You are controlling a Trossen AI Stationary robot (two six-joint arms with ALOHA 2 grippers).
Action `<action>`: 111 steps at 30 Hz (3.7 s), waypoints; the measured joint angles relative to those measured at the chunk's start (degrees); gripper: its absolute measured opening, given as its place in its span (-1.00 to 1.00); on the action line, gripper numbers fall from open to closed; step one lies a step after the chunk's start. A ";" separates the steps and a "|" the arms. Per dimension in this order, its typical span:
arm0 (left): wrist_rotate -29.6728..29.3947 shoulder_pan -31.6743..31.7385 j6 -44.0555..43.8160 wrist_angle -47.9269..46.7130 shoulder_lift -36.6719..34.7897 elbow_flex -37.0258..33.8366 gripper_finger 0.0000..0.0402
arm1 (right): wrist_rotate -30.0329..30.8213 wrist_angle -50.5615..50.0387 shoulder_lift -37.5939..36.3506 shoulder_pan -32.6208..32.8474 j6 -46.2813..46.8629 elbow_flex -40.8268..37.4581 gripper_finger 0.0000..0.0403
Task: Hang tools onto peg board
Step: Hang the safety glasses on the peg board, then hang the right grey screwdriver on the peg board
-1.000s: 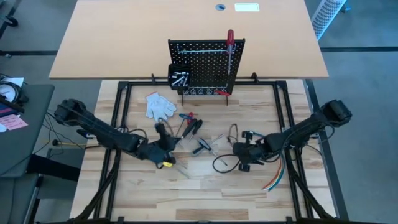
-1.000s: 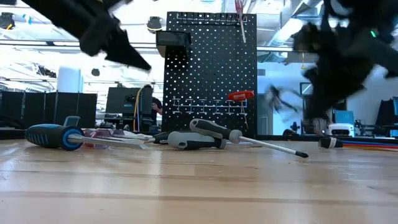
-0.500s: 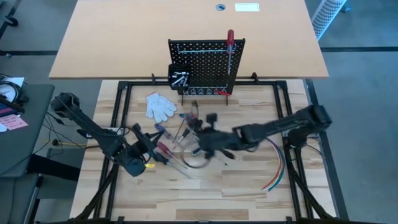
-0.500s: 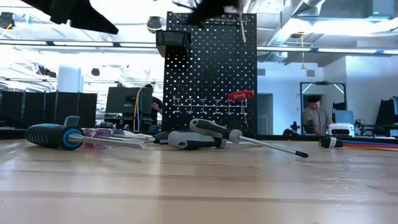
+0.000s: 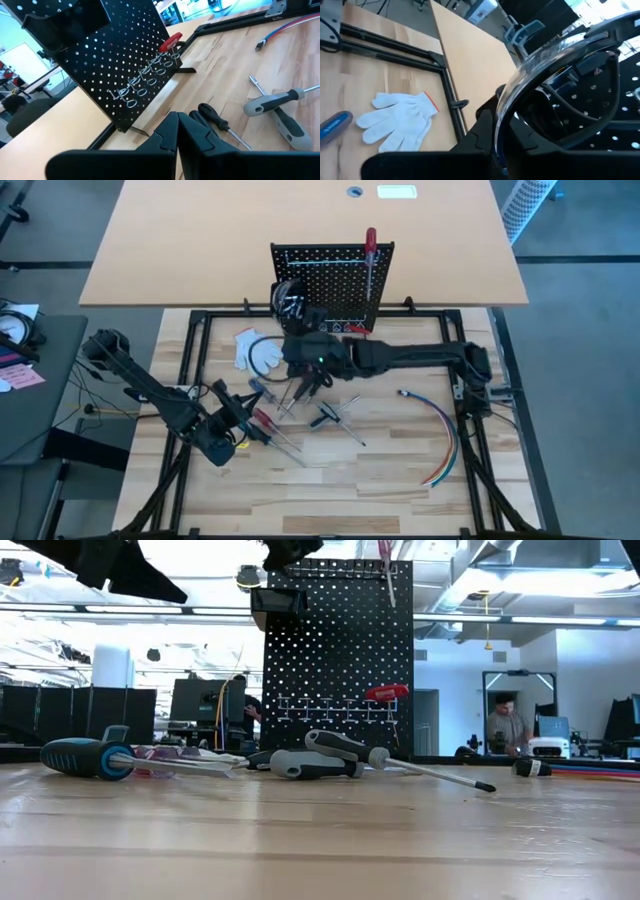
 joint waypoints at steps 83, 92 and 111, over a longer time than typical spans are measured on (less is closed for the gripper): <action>1.31 -0.73 -0.90 -0.04 0.02 0.00 -1.00 | -22.64 -11.77 -3.73 4.92 -0.38 7.17 0.13; 1.36 -1.79 -1.06 -0.31 0.02 -0.01 -1.00 | -22.65 -36.98 -9.97 9.06 17.66 -3.65 0.03; 1.40 -0.33 -2.05 -0.26 0.02 -0.06 -1.00 | -22.58 33.95 -22.70 14.99 36.70 -69.66 -0.09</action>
